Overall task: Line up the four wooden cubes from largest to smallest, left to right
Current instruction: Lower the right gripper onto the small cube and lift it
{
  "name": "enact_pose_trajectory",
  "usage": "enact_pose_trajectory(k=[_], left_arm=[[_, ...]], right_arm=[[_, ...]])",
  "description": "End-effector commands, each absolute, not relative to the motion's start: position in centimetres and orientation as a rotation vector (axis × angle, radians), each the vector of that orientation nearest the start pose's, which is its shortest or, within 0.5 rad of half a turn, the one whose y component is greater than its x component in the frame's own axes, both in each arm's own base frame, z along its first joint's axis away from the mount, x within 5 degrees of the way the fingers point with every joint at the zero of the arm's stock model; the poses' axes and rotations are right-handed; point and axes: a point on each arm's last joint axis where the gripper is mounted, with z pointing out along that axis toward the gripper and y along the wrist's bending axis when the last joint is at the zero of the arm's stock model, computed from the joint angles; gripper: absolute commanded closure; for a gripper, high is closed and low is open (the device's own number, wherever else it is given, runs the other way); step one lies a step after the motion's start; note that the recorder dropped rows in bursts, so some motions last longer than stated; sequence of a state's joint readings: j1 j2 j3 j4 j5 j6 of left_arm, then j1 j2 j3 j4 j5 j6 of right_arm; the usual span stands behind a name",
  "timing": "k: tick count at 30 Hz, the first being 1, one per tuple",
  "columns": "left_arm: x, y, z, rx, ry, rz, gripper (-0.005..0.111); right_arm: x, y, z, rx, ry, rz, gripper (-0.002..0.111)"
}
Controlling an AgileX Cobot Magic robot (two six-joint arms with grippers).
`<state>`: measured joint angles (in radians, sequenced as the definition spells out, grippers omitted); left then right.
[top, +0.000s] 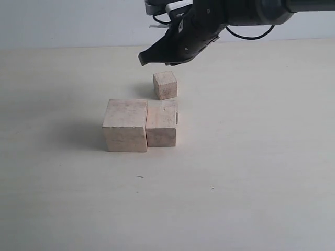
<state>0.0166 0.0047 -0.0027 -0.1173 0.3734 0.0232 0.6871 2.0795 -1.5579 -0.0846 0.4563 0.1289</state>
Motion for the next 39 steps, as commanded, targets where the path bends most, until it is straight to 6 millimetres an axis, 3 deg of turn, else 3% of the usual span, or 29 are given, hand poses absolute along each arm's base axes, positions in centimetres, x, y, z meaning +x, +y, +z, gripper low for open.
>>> enact_pose_trajectory(k=[1, 5, 8, 11, 17, 28, 39], left_arm=[[5.3, -0.3, 18.1, -0.059, 1.842, -0.09, 0.107], [5.3, -0.3, 18.1, -0.059, 1.842, -0.09, 0.107], [5.3, -0.3, 18.1, -0.059, 1.842, -0.09, 0.107], [5.3, -0.3, 18.1, -0.059, 1.842, -0.09, 0.107], [5.3, -0.3, 18.1, -0.059, 1.842, -0.09, 0.107], [5.3, -0.3, 18.1, -0.059, 1.842, -0.09, 0.107], [5.3, -0.3, 18.1, -0.059, 1.842, -0.09, 0.107]], right_arm=[[36.5, 29.7, 19.3, -0.747, 2.33, 0.209, 0.092], [36.7, 30.0, 18.9, -0.747, 2.312, 0.224, 0.062], [36.8, 30.1, 18.6, -0.747, 2.31, 0.23, 0.033], [36.9, 30.3, 17.7, -0.731, 2.32, 0.241, 0.019], [37.3, 30.7, 15.2, -0.709, 2.34, 0.261, 0.018], [38.5, 31.7, 12.8, -0.686, 2.374, 0.257, 0.02], [38.8, 31.7, 12.5, -0.638, 2.388, 0.259, 0.022]])
